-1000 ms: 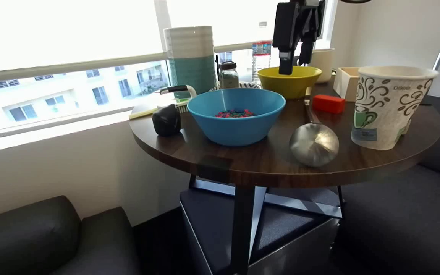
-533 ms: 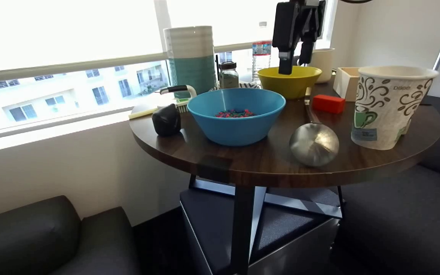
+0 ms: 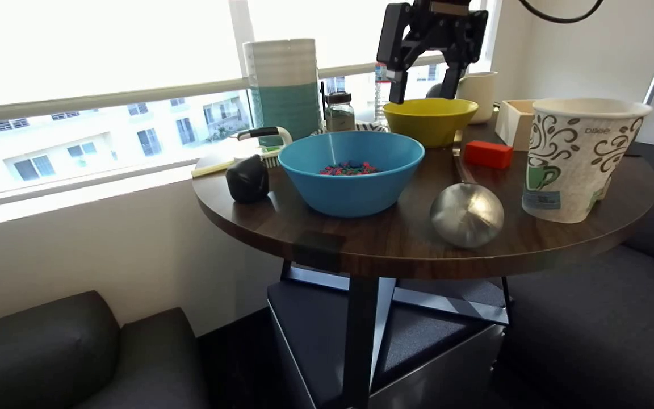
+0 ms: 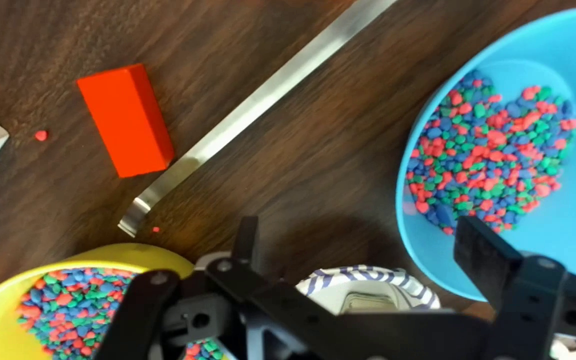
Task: Use the metal spoon to scoop up cereal from the yellow bowl and put it into the blue bowl
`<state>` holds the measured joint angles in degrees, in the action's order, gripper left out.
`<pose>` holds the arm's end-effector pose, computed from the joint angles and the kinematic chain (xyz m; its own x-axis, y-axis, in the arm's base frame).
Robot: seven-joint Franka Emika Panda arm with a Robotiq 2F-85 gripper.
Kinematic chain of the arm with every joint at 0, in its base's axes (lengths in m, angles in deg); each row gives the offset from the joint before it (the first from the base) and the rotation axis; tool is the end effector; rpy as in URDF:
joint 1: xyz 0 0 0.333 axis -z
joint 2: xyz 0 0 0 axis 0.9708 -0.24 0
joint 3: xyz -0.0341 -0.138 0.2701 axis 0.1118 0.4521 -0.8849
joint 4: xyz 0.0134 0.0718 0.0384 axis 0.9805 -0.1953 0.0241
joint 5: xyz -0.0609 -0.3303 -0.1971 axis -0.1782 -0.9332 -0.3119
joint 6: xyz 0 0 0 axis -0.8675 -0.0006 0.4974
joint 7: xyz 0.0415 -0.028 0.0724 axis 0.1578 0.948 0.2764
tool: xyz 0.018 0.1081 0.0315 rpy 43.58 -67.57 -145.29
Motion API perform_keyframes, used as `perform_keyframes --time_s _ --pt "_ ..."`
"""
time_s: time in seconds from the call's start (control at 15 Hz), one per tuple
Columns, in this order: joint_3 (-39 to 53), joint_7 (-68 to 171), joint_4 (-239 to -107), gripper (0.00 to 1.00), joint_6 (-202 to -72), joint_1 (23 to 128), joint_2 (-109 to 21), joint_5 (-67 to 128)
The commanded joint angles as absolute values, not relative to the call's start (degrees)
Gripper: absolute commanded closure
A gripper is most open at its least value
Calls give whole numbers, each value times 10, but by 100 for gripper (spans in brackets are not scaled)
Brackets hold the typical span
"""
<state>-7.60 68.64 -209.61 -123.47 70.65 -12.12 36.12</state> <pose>0.4614 0.1391 0.4690 0.9850 -0.1270 0.1171 -0.1223 -0.9914 -0.0463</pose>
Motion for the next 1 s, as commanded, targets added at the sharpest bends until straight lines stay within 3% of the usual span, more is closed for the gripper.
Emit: perform_keyframes --time_s 0.0,0.93 --pt "-79 786 -2114 0 -1241 723 -108 364" --pt "-61 881 -2163 0 -1203 727 -118 427"
